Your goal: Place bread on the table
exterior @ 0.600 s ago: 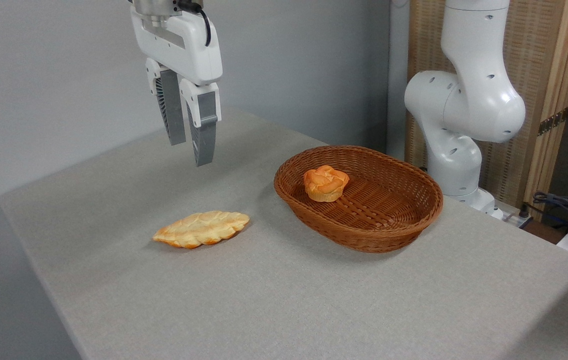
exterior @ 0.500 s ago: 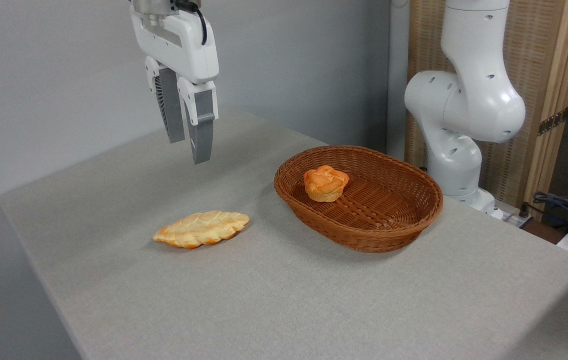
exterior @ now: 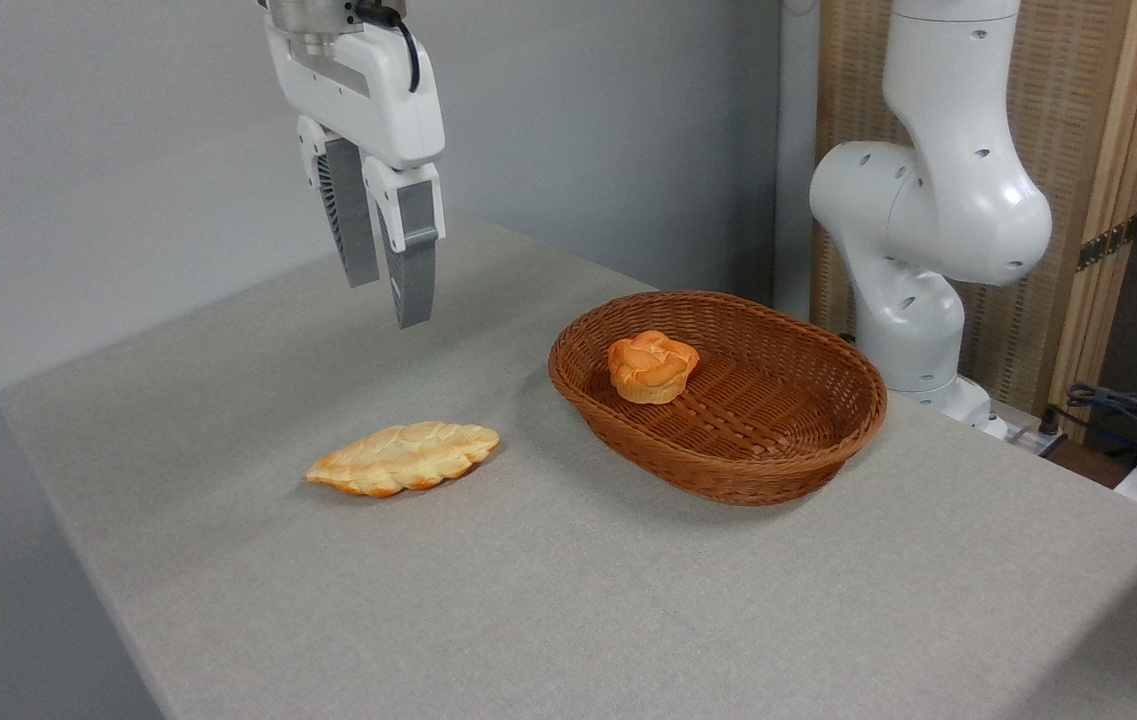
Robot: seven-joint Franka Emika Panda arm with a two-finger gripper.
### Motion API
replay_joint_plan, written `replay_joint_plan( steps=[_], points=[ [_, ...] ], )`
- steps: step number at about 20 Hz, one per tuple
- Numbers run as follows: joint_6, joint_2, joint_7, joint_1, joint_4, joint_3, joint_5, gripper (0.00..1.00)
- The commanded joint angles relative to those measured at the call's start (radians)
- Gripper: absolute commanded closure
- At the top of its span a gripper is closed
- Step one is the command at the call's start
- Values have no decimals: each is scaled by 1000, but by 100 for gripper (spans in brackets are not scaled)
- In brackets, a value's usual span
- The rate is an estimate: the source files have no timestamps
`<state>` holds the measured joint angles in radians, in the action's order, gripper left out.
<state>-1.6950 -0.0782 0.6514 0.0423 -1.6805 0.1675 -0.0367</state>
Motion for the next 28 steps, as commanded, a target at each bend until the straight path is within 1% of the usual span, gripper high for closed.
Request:
replay_joint_plan(
  steps=[1, 11, 19, 21, 22, 24, 26, 28],
  points=[
    [40, 9, -19, 2, 28, 3, -6, 0],
    [40, 8, -18, 2, 27, 6, -5, 0],
    [40, -9, -9, 4, -21, 7, -19, 0],
    [66, -37, -9, 13, -63, 9, -20, 0],
    [75, -55, -10, 28, -94, 7, -20, 0],
    [78, -109, -9, 42, -183, 7, -20, 0],
    [87, -159, -9, 67, -272, 6, -19, 0],
    [97, -189, -7, 74, -344, 6, -19, 0]
  ],
)
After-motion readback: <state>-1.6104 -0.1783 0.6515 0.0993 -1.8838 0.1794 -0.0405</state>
